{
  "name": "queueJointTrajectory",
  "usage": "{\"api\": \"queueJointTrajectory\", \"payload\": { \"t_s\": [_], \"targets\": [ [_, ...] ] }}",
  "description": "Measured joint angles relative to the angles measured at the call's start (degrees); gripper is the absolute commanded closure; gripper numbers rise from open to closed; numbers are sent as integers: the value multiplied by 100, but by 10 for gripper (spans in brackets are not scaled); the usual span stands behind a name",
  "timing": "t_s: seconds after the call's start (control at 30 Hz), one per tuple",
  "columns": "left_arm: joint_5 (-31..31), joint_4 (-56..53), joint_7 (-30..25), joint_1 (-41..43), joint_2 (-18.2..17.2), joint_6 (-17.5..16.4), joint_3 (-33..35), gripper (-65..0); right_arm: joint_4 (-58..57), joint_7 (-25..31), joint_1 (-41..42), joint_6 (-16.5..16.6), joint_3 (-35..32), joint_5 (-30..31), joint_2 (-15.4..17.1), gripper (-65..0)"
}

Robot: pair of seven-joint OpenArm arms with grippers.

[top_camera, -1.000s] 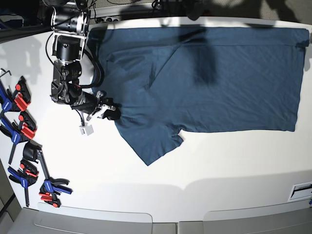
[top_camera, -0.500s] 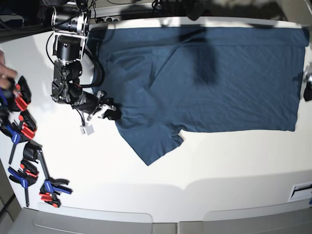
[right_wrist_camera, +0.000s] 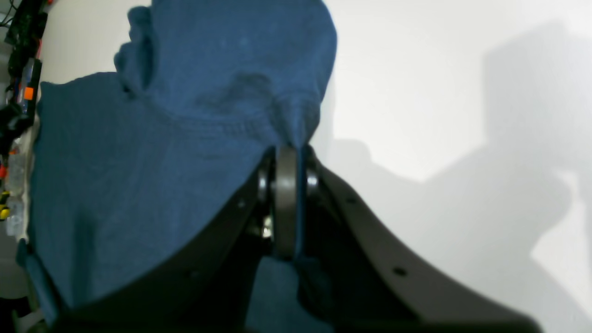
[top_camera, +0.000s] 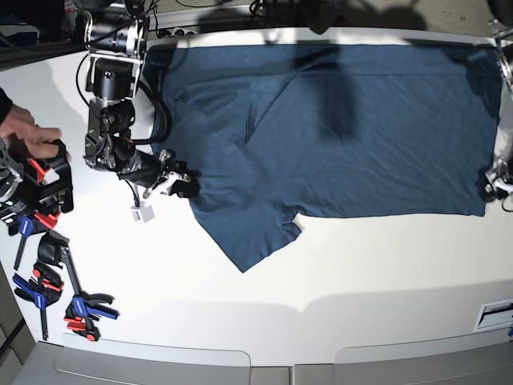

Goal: Fold the T-shirt properly
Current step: 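Grasp the hem corner on the same side with the left gripper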

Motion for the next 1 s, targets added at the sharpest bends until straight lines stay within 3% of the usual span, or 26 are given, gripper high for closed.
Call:
{"api": "queueJointTrajectory", "payload": {
  "t_s": [0.1,0.37,0.47,0.57,0.6,0.77,0.83,1.0],
  "targets": [
    [232,-90,-269,-83,184,243,87,-389,0,2,0,0,0,-2,0,0],
    [278,-87,-350,-256,595,275,92,-375,0,0,-2,0,0,-2,0,0],
    [341,-90,-223,-339,601,275,92,-255,0,0,-2,0,0,-4,0,0],
    [533,-92,-190,-358,573,278,98,-32,0,0,-2,-2,0,-4,0,0],
    [525,-96,-223,-356,557,275,98,0,0,0,-2,-2,0,-4,2,0],
    [518,-98,-352,-352,378,269,103,0,7,-352,-37,-46,0,662,0,0],
    [402,-35,-332,-345,313,251,103,0,116,-533,-72,105,-11,743,0,0],
    [-195,225,81,-330,125,-378,96,0,566,-809,-111,170,-15,728,2,0]
  ]
}}
